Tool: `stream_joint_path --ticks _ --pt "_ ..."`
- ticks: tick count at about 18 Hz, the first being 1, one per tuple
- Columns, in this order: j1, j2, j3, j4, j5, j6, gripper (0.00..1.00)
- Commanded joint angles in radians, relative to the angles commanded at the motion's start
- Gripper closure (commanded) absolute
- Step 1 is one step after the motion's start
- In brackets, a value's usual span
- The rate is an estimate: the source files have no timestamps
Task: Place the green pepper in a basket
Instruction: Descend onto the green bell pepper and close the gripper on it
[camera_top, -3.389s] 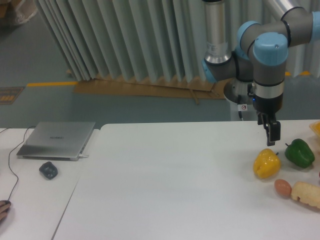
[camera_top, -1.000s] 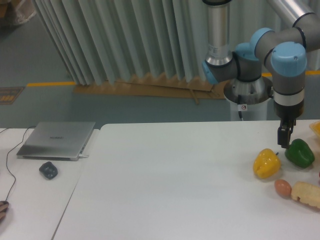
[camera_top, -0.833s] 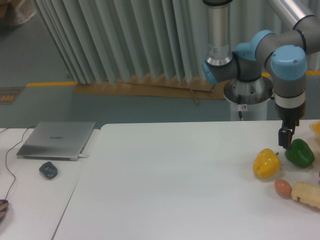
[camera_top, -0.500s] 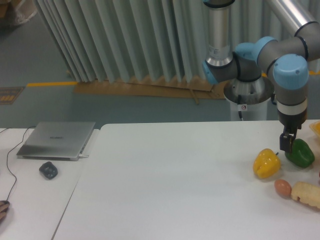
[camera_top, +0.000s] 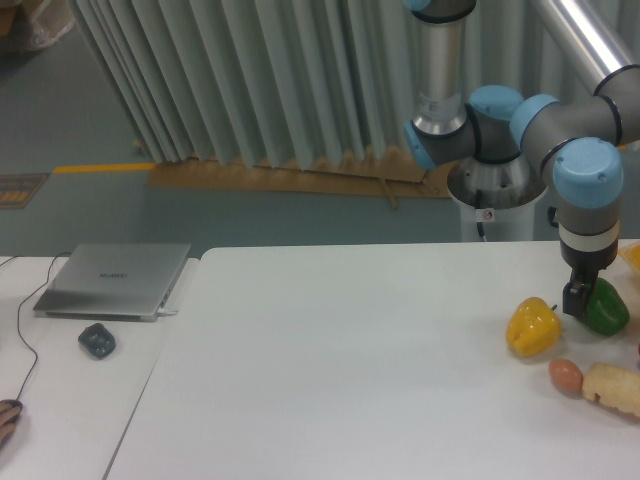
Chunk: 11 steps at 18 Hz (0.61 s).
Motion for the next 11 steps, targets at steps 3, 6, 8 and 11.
stream_joint_path --ticks 3,6,8,11 --pt "0.034 -0.020 -0.003 0.002 0.000 0.037 0.00" --pt "0.040 -0.025 -0.026 0.040 0.005 0.049 0.00" --pt "0.037 -0.029 -0.041 0.054 0.006 0.043 0.00" --pt "0.032 -0.038 -0.038 0.067 0.005 0.043 0.00"
